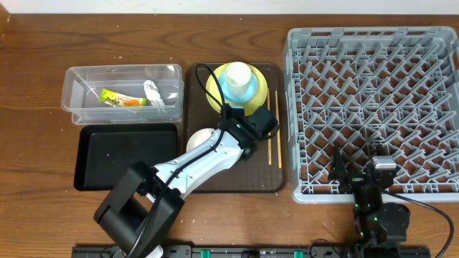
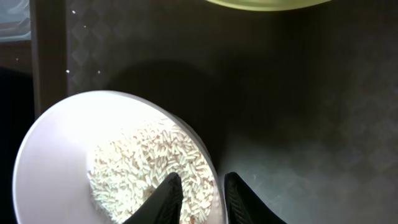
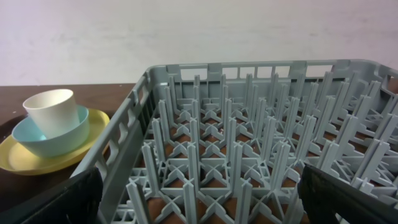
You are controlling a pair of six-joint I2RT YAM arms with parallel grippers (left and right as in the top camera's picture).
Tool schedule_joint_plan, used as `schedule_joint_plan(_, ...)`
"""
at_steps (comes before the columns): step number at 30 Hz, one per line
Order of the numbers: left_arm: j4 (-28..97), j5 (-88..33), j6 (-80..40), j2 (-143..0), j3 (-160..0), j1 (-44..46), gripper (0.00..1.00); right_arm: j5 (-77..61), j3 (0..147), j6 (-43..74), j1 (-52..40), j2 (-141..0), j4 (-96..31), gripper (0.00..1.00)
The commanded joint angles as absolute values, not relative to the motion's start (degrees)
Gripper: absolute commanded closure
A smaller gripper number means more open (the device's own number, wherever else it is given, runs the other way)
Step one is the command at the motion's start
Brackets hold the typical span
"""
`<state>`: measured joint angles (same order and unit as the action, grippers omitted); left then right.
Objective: Sort waste into correct bins and load items into the dishwasher rack
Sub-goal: 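Grip the white bowl rim with left gripper and tilt it up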
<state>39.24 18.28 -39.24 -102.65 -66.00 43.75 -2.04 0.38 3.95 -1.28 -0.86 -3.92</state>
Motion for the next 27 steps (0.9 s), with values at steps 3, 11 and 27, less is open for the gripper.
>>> schedule_joint_plan(3,36.8,15.79,-40.42,-103.53,-63.57,43.57,0.74,-1.96,0.32,4.67,-0.78,-0.8,-4.16,0.01)
schedule_joint_plan(11,36.07,15.66,-40.45,-103.55,-62.83,43.57,0.74,-1.96,0.32,4.67,-0.78,-0.8,-4.16,0.01)
schedule_joint_plan(27,35.03,15.68,-40.62,-103.66,-61.23,43.57,0.77,-1.96,0.32,4.67,-0.78,-0.8,-4.16,0.01)
